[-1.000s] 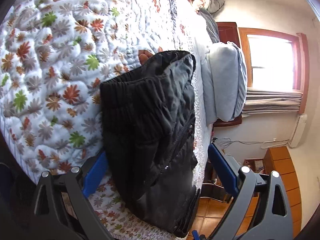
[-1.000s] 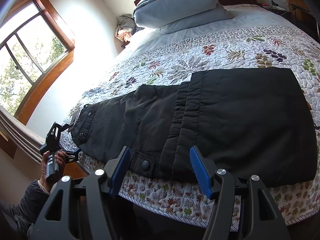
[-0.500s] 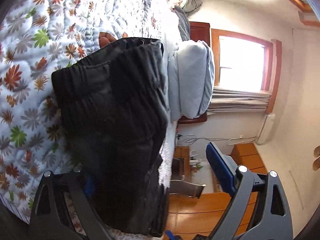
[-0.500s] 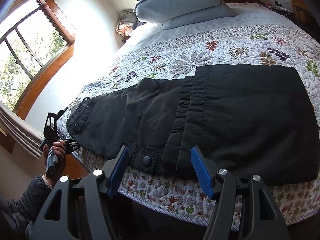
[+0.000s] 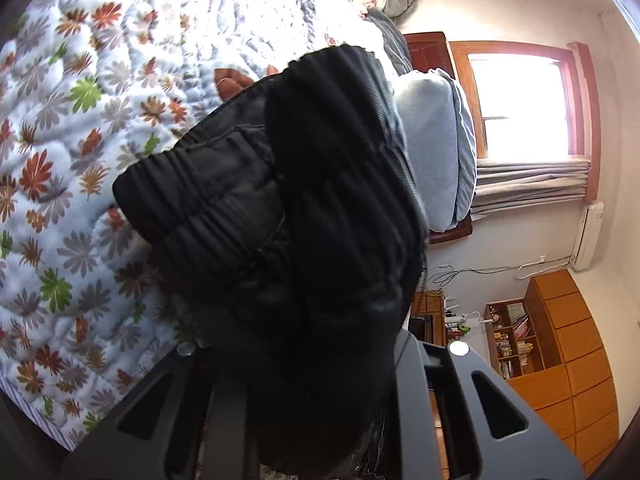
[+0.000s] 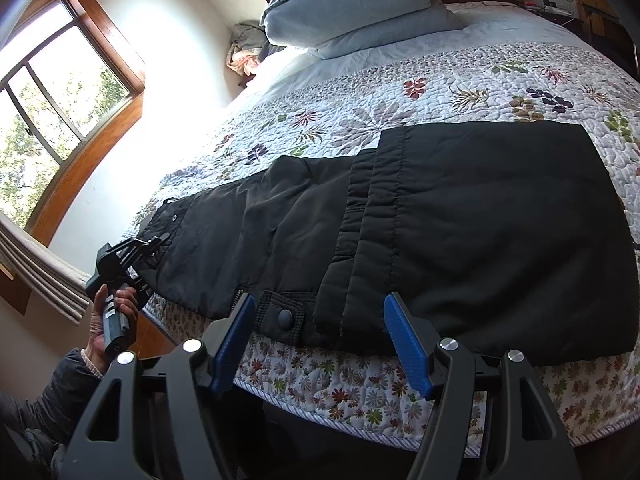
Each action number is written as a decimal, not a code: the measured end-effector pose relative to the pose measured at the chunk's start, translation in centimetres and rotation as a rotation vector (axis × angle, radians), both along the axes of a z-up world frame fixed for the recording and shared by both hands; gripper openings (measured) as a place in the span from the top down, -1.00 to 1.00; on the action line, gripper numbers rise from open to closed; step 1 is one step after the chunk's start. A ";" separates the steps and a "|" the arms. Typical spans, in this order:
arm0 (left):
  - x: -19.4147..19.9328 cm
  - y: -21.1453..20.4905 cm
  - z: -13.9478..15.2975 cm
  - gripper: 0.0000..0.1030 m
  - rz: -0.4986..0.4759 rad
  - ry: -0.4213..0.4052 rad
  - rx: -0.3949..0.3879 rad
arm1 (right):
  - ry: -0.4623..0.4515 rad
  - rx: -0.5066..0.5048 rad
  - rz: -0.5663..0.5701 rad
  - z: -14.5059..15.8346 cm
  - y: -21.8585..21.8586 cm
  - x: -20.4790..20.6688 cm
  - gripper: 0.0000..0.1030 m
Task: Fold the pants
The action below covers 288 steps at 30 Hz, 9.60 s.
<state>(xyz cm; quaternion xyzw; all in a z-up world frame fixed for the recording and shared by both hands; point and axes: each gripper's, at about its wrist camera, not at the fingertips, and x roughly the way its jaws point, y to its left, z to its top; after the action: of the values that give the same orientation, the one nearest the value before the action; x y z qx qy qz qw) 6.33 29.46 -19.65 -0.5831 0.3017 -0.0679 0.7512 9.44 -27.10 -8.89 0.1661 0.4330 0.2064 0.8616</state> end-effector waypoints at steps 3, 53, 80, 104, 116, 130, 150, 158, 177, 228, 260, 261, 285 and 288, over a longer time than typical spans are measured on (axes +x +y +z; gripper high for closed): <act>0.5 -0.9 2.6 0.72 -0.018 -0.048 0.083 | -0.007 0.010 -0.013 0.1 -0.5 0.0 -0.31; 4.4 -31.4 8.8 -0.80 -0.858 -0.145 0.845 | -0.016 0.229 -0.246 -0.5 -9.9 0.1 -0.47; 1.7 -21.2 12.8 -0.93 -0.571 -0.042 0.997 | 0.180 0.553 -0.036 -4.2 -4.5 8.0 -0.75; 2.2 -19.2 10.9 -0.94 -0.537 0.100 1.060 | 0.059 0.436 0.027 -0.8 -1.0 9.1 0.44; 1.5 -16.0 10.4 -0.94 -0.461 0.167 0.925 | -0.045 0.490 0.053 5.1 -3.1 8.2 0.47; 1.1 -18.4 10.6 -0.94 -0.528 0.139 0.917 | -0.100 0.443 -0.031 8.6 -10.5 7.1 0.47; 0.8 -20.1 10.5 -0.94 -0.572 0.133 0.932 | -0.039 0.412 -0.146 4.7 -15.7 5.3 0.47; 1.1 -21.1 10.5 -0.94 -0.587 0.129 0.929 | 0.034 0.454 -0.207 0.5 -17.9 4.8 0.47; 1.4 -24.2 10.7 -0.94 -0.644 0.110 0.949 | 0.069 0.629 -0.253 -7.1 -20.5 3.3 0.47; -0.3 -24.5 12.8 -0.94 -0.645 0.047 0.988 | 0.048 0.539 -0.310 -7.2 -21.6 -3.0 0.27; 2.0 -21.7 11.3 -0.94 -0.810 0.109 0.592 | -0.011 0.494 -0.329 -3.8 -23.9 -4.2 -0.09; 2.2 -20.9 10.4 -0.94 -0.794 0.140 0.510 | -0.015 0.494 -0.333 -3.8 -24.0 -4.4 -0.09; 4.0 -21.9 0.8 -0.94 -0.859 0.334 0.104 | 0.003 0.509 -0.334 -4.2 -23.8 -5.1 -0.09; 4.5 -22.3 0.0 -0.94 -0.861 0.345 0.063 | 0.008 0.501 -0.334 -4.3 -23.8 -5.2 -0.09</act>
<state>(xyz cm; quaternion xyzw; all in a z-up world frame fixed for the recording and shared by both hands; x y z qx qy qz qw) 10.81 7.16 -19.69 -0.3845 0.6389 -0.2661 0.6109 4.22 -50.88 -13.23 0.4432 0.3389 0.1617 0.8140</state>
